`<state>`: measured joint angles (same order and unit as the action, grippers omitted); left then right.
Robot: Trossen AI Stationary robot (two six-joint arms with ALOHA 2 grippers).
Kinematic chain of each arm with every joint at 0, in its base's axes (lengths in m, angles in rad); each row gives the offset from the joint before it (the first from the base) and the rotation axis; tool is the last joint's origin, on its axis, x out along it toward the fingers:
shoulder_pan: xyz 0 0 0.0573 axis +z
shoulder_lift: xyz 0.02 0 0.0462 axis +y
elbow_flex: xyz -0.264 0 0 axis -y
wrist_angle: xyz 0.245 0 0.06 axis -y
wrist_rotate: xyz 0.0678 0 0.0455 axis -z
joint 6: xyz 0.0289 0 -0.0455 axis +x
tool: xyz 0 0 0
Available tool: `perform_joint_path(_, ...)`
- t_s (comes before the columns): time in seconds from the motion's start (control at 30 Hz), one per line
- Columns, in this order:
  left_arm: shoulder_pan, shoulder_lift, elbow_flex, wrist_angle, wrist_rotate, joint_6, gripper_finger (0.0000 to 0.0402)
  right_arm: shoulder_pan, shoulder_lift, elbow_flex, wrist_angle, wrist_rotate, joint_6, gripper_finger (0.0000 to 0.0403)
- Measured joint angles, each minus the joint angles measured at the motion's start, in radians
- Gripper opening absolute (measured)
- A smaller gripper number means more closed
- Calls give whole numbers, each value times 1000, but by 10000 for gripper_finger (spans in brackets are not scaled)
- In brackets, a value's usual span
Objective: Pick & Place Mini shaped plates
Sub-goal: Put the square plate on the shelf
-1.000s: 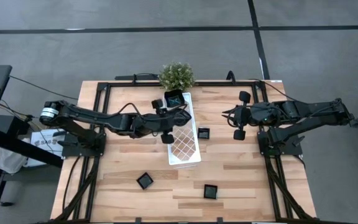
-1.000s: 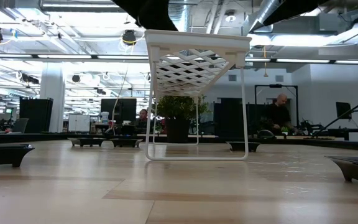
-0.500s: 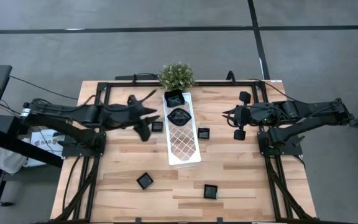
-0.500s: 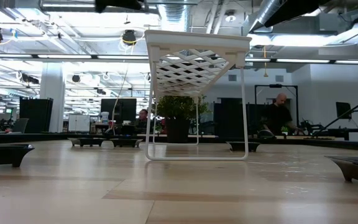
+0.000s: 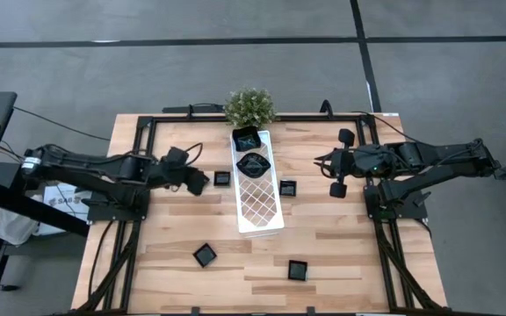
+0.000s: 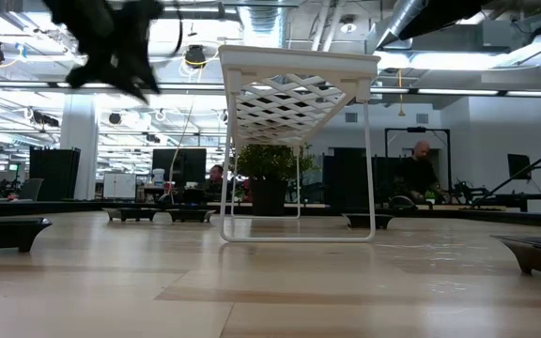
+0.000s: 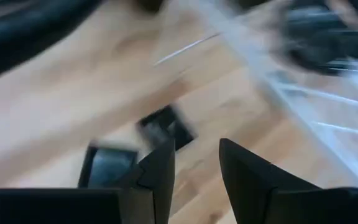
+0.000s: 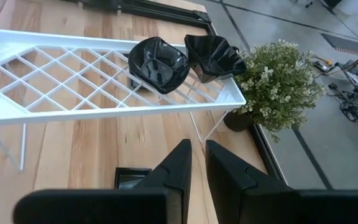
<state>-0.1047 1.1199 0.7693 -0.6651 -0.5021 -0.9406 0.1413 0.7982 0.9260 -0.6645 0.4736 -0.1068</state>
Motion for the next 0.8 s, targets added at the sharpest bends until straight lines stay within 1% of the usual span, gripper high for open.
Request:
perform_joint_path(0.07, 58, 7, -55, -3, 51, -107, 127, 0, 0, 0, 0, 0, 14, 42)
perform_joint_path(0.17, 151, 7, -142, -2, 144, -186, 127, 0, 0, 0, 3, 0, 36, 42)
perform_joint_path(0.3, 260, 7, -227, 9, 230, -217, 127, 0, 0, 0, 15, 0, 40, 42)
perform_joint_path(0.4, 312, 7, -262, 17, 248, -216, 127, 0, 0, 0, 19, 0, 40, 42)
perform_joint_path(0.53, 361, 7, -283, 65, 249, -148, 127, 0, 0, 0, 22, 0, 40, 42)
perform_joint_path(0.7, 418, 7, -288, 171, 249, -20, 127, 0, 0, 0, 22, 0, 37, 42)
perform_joint_path(0.8, 457, 9, -288, 181, 273, 28, 127, 0, 0, 0, 22, 0, 37, 42)
